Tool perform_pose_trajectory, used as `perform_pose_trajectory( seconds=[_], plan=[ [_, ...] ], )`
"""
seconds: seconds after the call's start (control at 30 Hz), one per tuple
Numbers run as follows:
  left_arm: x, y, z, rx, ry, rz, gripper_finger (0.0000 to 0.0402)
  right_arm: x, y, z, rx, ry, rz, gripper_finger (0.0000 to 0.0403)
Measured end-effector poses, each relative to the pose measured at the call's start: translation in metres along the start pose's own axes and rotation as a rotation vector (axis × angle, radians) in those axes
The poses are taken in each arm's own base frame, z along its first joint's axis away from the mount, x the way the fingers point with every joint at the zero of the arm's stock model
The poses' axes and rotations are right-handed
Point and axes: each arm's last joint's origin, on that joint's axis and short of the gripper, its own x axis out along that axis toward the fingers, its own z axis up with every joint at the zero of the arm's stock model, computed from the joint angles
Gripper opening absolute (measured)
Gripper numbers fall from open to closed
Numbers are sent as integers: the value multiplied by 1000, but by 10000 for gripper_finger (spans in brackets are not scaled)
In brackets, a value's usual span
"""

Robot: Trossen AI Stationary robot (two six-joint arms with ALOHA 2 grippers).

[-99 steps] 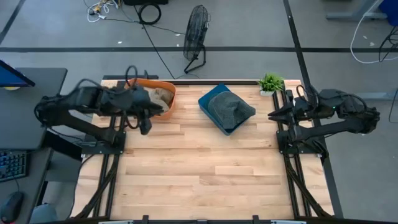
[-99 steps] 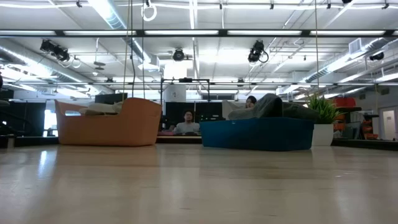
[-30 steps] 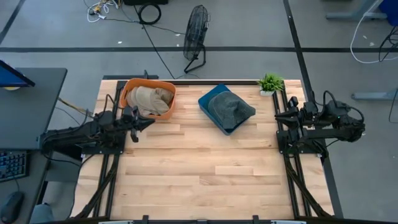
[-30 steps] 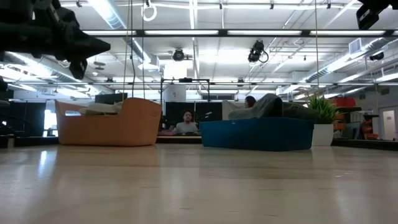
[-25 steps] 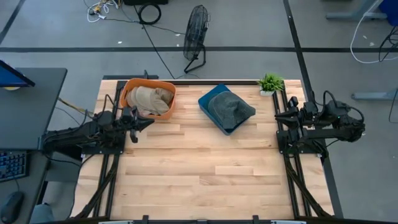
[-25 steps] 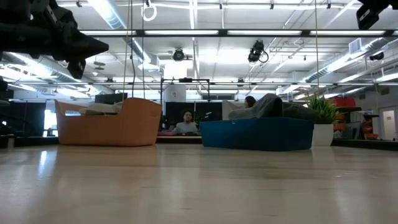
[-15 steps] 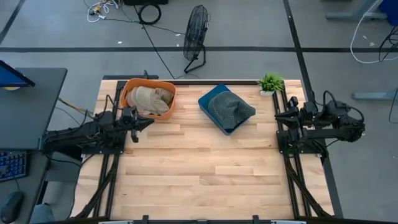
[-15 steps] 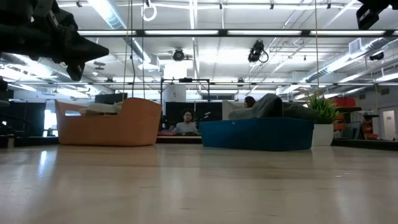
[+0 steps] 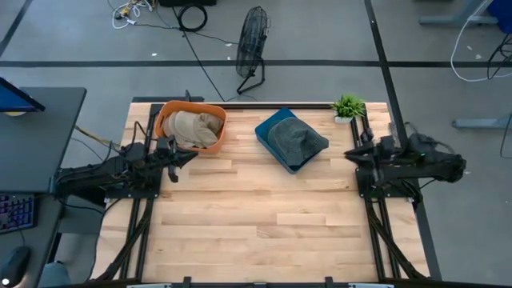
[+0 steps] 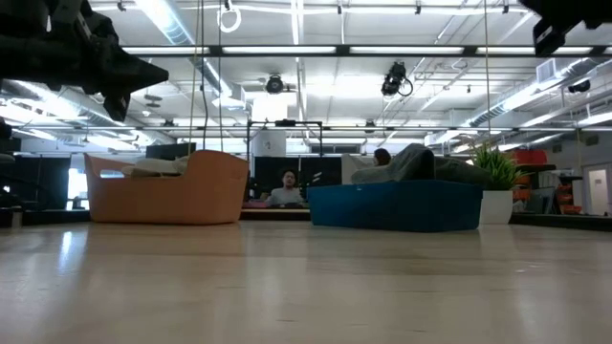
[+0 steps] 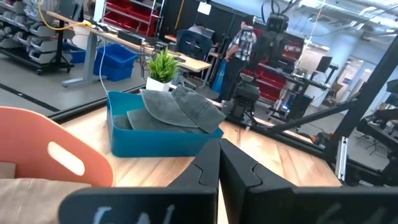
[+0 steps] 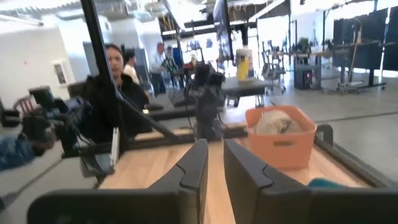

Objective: Pick & Place hat
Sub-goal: Return to Home Position

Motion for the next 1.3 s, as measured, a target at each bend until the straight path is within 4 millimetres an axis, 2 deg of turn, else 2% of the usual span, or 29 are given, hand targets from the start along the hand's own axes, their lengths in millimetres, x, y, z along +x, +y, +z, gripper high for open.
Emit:
perform_pose_trajectory(
  seconds=[0.27, 0.47, 0.7, 1.3],
  plan=[
    [0, 1, 0, 2, -6, 19, 5, 24, -3, -47, 64, 53, 59, 58],
    [0, 1, 0, 34, -4, 19, 5, 35, -4, -67, 43, -22, 107, 58],
    [0, 1, 0, 64, -3, 19, 5, 42, -7, -93, 106, -74, 127, 58],
    [1, 2, -4, 113, -8, 16, 5, 43, -8, -97, 147, -57, 84, 58]
  ],
)
